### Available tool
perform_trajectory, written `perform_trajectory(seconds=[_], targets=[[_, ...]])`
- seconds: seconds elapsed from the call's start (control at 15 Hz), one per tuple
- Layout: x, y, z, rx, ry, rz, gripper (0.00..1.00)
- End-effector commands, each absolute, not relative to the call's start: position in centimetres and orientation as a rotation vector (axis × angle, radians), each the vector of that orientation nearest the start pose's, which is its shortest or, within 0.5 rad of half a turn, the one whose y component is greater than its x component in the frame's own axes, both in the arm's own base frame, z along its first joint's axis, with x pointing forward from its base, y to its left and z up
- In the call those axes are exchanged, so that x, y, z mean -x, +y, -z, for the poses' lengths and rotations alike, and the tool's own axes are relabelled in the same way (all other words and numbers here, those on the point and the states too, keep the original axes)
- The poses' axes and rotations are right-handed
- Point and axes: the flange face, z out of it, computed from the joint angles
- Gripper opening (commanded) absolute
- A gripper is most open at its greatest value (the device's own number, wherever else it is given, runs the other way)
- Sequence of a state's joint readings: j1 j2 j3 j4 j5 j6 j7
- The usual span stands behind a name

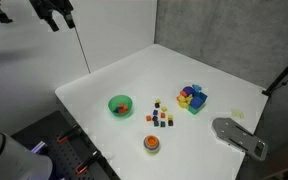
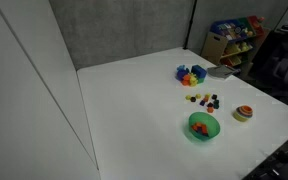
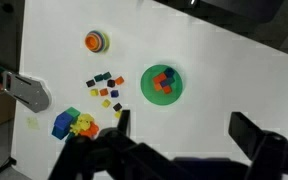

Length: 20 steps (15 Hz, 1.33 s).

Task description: Put a small orange block in the bowl

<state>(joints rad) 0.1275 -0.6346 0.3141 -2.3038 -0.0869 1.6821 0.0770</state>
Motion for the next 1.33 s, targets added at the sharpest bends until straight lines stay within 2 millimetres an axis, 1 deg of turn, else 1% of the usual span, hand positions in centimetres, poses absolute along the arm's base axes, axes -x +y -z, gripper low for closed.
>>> perform_trajectory(seconds=[0.0, 0.27, 0.47, 0.67, 0.87, 1.07, 1.27], targets=[[-32.5, 16.9, -56.6, 3.364, -0.535, 0.087, 1.0], [-32.5, 16.9, -56.6, 3.364, -0.534, 0.091, 1.0], [-33.5, 16.6, -56.0, 3.339, -0.507, 0.064, 1.0], [-35.3, 15.7, -55.0, 3.317, -0.465, 0.034, 1.0], [-37.5, 14.3, -53.5, 3.28, -0.4, 0.001, 1.0], [-40.3, 12.3, -50.9, 3.231, -0.309, -0.029, 1.0], [-43.3, 10.3, -47.7, 3.187, -0.215, -0.053, 1.0]])
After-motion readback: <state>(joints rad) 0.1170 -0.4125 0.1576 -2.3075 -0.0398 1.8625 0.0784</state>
